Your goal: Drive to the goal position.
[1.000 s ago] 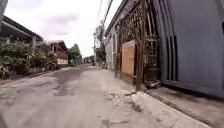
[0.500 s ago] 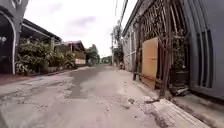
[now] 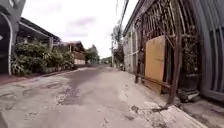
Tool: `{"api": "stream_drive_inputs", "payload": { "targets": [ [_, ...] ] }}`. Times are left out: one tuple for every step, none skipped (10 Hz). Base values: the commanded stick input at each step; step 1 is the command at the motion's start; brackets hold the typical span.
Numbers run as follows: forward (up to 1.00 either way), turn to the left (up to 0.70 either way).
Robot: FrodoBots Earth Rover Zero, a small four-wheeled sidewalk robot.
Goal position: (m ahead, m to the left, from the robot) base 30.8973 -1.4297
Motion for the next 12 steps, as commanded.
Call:
{"api": "stream_drive_inputs", "payload": {
  "targets": [
    [0.50,0.00],
    [0.50,0.00],
    [0.50,0.00],
    [0.50,0.00],
    [0.50,0.00],
    [0.50,0.00],
    [0.50,0.00],
    [0.50,0.00],
    [0.50,0.00],
    [0.50,0.00],
    [0.50,0.36],
    [0.50,0.50]
  ]
}}
